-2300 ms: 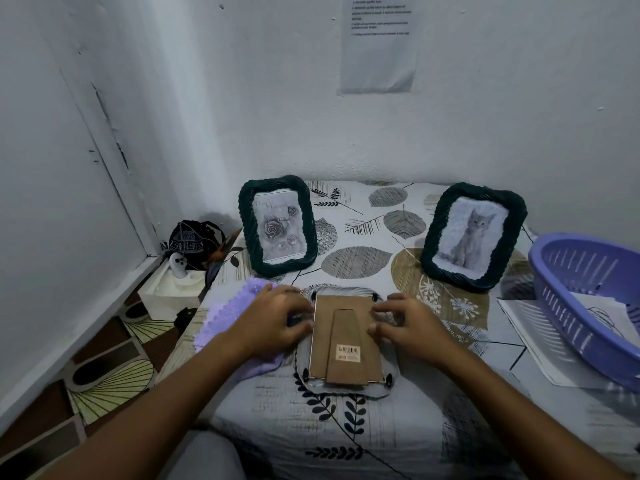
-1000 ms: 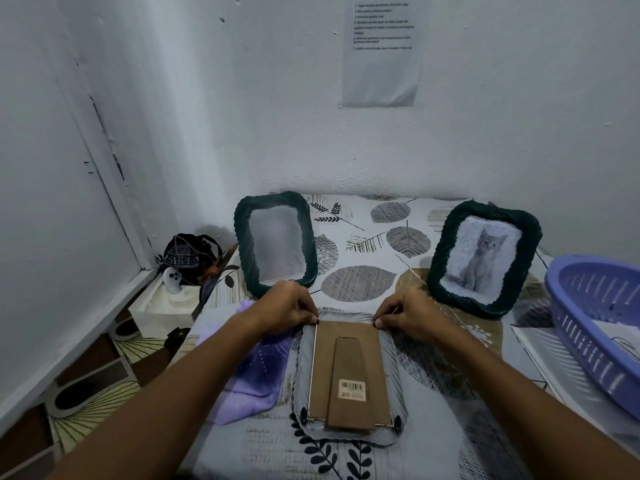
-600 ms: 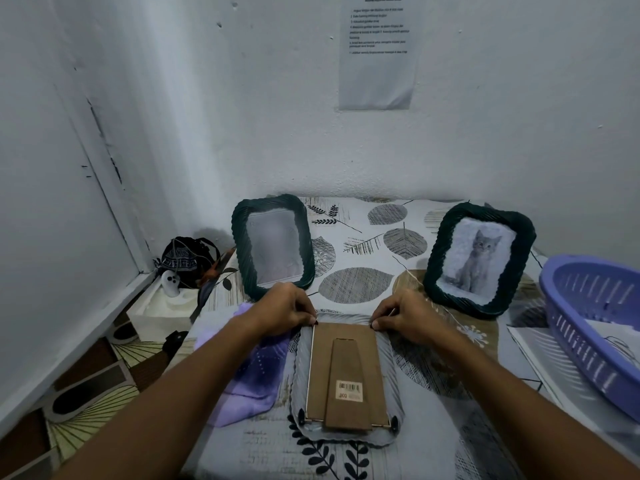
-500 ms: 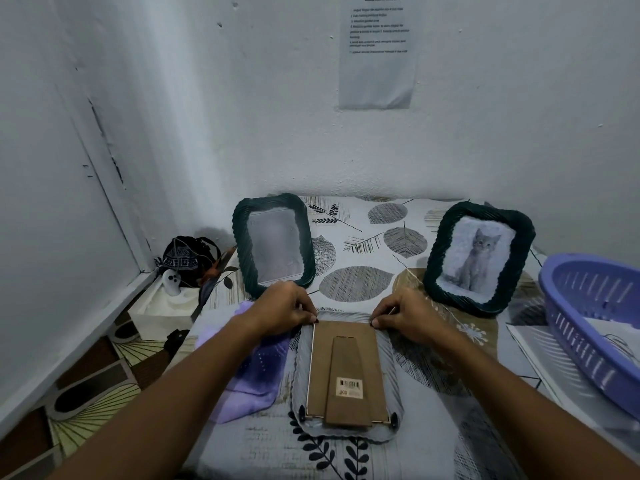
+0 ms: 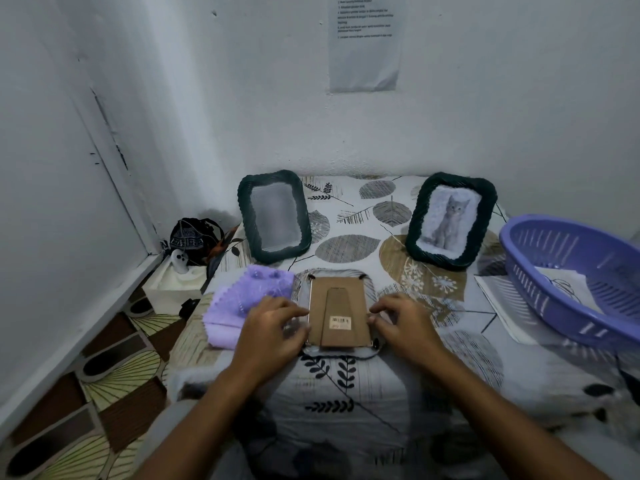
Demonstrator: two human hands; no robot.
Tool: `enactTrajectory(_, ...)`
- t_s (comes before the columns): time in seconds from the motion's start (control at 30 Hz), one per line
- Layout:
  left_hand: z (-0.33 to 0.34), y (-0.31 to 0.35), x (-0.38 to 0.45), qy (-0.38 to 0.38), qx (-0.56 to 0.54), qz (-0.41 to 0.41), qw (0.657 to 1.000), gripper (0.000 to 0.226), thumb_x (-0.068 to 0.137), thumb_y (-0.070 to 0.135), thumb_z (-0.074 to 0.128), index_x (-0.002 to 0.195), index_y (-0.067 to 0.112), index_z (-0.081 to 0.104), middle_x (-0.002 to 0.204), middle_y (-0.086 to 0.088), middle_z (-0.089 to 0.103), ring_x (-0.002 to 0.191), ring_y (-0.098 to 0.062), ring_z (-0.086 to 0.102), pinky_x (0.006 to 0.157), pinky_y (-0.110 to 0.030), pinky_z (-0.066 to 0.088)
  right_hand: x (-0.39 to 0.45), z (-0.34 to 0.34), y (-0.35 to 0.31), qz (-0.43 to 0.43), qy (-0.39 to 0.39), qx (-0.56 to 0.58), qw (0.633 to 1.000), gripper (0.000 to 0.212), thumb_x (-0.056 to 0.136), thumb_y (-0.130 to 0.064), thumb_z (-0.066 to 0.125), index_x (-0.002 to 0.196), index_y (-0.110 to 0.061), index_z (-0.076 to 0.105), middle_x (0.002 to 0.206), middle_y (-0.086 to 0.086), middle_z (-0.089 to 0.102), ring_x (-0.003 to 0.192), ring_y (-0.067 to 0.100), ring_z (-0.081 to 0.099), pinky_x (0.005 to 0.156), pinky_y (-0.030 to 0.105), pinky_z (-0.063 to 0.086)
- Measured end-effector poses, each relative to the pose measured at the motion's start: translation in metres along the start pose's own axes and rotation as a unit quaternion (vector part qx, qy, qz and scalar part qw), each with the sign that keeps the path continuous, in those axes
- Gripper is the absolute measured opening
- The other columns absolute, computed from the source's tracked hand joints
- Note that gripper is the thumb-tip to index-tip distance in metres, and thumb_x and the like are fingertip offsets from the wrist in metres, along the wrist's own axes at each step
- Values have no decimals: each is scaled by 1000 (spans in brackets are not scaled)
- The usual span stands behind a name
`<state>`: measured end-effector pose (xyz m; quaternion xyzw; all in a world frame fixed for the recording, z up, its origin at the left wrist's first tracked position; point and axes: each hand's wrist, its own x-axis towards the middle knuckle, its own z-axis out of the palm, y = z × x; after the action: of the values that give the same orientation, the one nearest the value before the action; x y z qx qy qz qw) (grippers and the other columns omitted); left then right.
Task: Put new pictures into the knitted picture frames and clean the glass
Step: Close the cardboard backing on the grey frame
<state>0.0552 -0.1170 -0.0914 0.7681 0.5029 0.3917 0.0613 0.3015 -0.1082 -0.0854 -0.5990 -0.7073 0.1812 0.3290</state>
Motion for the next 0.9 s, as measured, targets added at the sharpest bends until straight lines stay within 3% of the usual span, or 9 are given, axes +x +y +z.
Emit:
enactTrajectory(0.1, -1, 9, -29, 44, 51, -23, 997, 39, 74, 54, 59, 91, 23, 75, 91, 12, 65, 91, -12, 54, 79, -38, 41, -30, 1, -1, 20, 19, 25, 999, 16, 81, -22, 72, 95, -14, 73, 97, -4, 58, 95, 15, 57, 82, 33, 47)
enactTrajectory(0.23, 2, 14, -51, 36, 83, -72, 993, 53, 70, 70, 54, 95, 27, 74, 109, 13, 65, 111, -12, 50, 93, -40, 28, -58, 7, -3, 35, 18, 29, 999, 30, 75, -39, 73, 99, -21, 71, 103, -7, 59, 103, 16, 54, 93, 45, 44)
enactTrajectory(0.4, 6, 20, -57, 42, 43, -103, 993, 63, 66, 76, 51, 99, 27, 73, 111, 18, 63, 122, -7, 44, 104, -41, 14, -67, 10, -4, 66, 17, 84, 994, 49, 65, -57, 70, 104, -28, 67, 108, -10, 61, 107, 14, 54, 97, 49, 43)
enactTrajectory(0.53, 10, 23, -55, 58, 30, -118, 991, 62, 64, 76, 51, 98, 30, 72, 108, 23, 58, 120, -6, 44, 105, -41, 14, -66, 14, -4, 72, 45, 92, 992, 41, 68, -46, 78, 102, -26, 68, 105, -10, 61, 106, 15, 55, 97, 50, 42)
enactTrajectory(0.73, 17, 24, -56, 78, 21, -126, 989, 61, 64, 74, 52, 98, 27, 73, 106, 23, 54, 113, -5, 43, 107, -48, 17, -63, 20, -5, 89, 68, 105, 988, 43, 65, -51, 75, 99, -25, 70, 101, -10, 63, 103, 15, 56, 95, 49, 45)
enactTrajectory(0.9, 22, 27, -54, 86, 19, -148, 985, 60, 65, 68, 56, 99, 23, 73, 109, 11, 62, 116, -12, 47, 111, -50, 14, -61, 23, -3, 96, 78, 109, 986, 37, 65, -43, 80, 96, -24, 71, 101, -9, 63, 104, 17, 56, 95, 50, 44)
